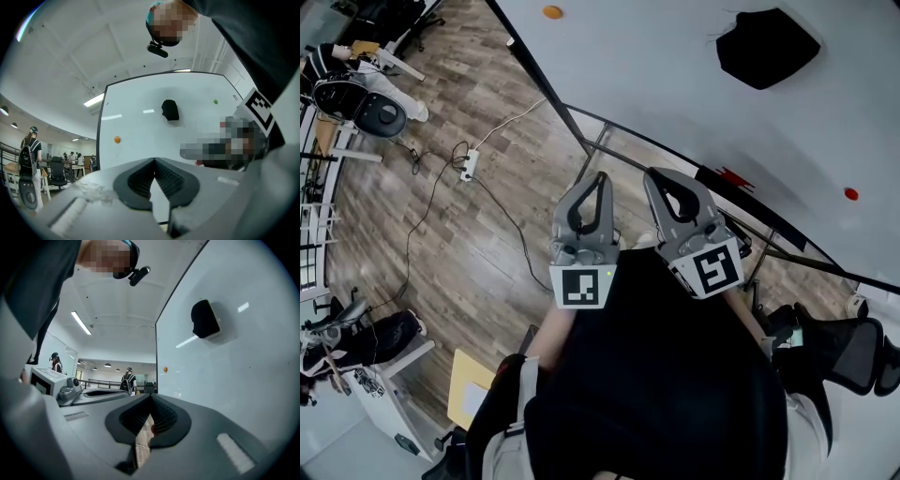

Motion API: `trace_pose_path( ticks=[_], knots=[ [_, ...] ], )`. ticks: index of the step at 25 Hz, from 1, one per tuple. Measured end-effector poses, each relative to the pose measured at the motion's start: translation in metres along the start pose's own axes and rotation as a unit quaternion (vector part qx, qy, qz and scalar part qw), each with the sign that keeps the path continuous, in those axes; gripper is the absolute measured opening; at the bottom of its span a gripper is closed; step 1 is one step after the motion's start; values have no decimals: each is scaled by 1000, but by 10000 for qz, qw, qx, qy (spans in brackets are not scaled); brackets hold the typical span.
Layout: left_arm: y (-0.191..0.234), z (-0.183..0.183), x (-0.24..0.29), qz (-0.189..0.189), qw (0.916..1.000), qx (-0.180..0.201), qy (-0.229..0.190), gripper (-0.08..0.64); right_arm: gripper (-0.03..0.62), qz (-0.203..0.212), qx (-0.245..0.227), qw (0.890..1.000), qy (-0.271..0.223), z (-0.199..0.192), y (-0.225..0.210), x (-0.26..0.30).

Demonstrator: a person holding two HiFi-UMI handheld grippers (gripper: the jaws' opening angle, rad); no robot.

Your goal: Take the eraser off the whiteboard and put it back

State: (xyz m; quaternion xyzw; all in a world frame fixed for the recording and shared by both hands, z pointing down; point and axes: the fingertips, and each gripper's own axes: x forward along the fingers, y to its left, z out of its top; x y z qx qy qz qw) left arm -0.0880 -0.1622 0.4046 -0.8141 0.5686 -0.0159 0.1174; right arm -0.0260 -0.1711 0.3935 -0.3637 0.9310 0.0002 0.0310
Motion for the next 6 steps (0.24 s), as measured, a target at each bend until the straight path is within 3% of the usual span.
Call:
trace_pose_path(
  ticks=[6],
  knots=[
    [-1,4,1,18,9999,-115,-66,3,0,19,-37,10000,12,1,1,-1]
  ],
)
